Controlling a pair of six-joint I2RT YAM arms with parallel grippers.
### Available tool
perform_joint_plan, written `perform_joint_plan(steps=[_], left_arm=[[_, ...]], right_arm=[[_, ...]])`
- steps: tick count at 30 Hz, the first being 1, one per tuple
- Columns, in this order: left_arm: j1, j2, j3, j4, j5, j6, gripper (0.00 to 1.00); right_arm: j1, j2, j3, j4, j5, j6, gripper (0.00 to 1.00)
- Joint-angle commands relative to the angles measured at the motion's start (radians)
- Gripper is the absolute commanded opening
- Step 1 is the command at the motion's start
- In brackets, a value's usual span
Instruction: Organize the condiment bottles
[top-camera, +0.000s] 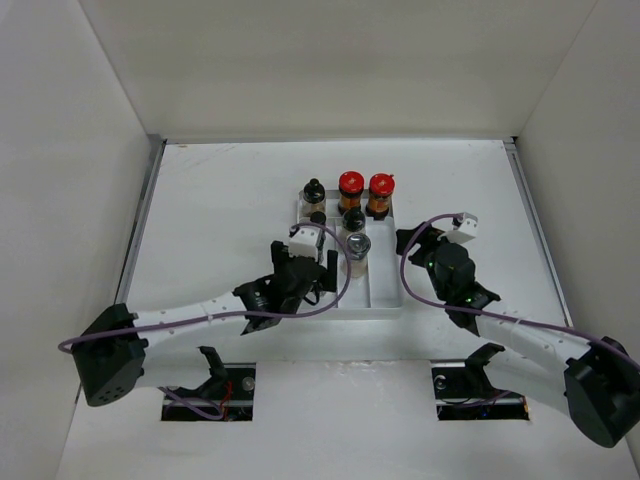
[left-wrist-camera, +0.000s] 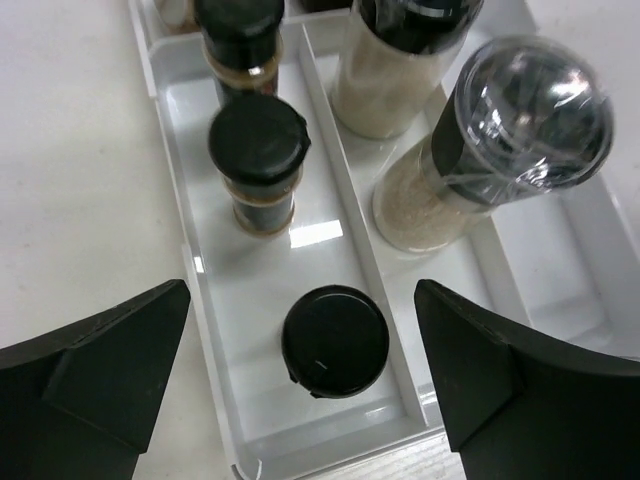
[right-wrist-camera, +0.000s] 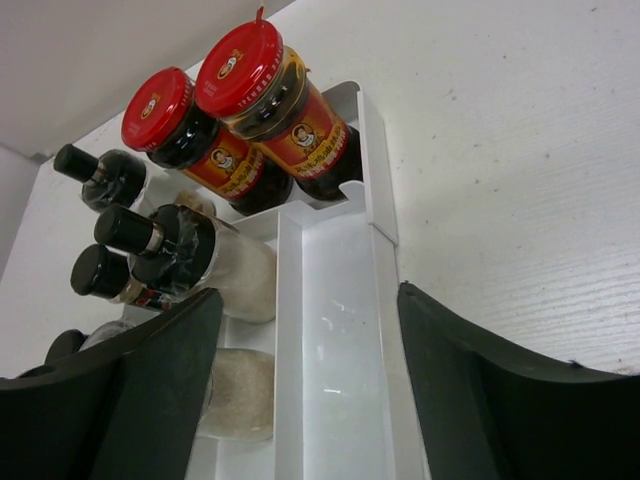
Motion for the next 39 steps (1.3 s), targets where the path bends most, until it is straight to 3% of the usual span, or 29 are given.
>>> perform_joint_plan(steps=[1, 3, 5, 6, 8, 12, 15, 19, 24, 29, 33, 39], left_arm=[[0.010, -0.103, 0.005, 0.032, -0.088, 0.054, 1.00], [0.033, -0.157, -0.004, 0.032, -0.145, 0.073, 1.00], [0.068, -0.215, -0.022, 0.042, -0.153, 0.068, 1.00], [0.094, -0.241, -0.031, 0.057, -0.144, 0.055, 1.00], [0.166, -0.281, -0.062, 0.099, -0.121, 0.004, 1.00], [0.367, -0.295, -0.110, 0.133, -0.006, -0.137, 1.00], [0.514, -0.243, -0.125, 0.128, 0.085, -0.261, 1.00], [0.674, -0.140, -0.139, 0.101, 0.076, -0.433, 1.00], [0.725, -0.022, -0.121, 0.093, 0.111, -0.492, 1.00], [0.739, 0.050, -0.122, 0.125, 0.149, -0.489, 1.00], [0.731, 0.066, -0.153, 0.174, 0.186, -0.493, 1.00], [0.730, 0.026, -0.211, 0.281, 0.268, -0.486, 1.00]], right_arm=[[0.007, -0.020, 0.021, 0.044, 0.002, -0.012, 0.73], [0.001, -0.030, 0.016, 0.043, 0.002, -0.017, 0.57], [-0.001, -0.038, 0.016, 0.037, 0.002, -0.015, 0.30], [-0.001, -0.037, 0.019, 0.029, 0.002, -0.011, 0.21], [-0.002, -0.024, 0.028, 0.009, 0.002, -0.006, 0.14], [-0.013, -0.014, 0.028, 0.000, 0.002, 0.009, 0.13], [-0.036, -0.034, 0.008, 0.009, 0.020, 0.034, 0.20], [-0.080, -0.049, -0.013, 0.009, 0.022, 0.043, 0.34], [-0.117, -0.021, -0.018, 0.009, 0.022, 0.058, 0.52], [-0.143, 0.008, -0.012, 0.009, 0.031, 0.049, 0.55], [-0.165, -0.006, -0.004, -0.002, 0.049, 0.043, 0.50], [-0.165, 0.026, 0.031, -0.054, 0.054, 0.045, 0.15]])
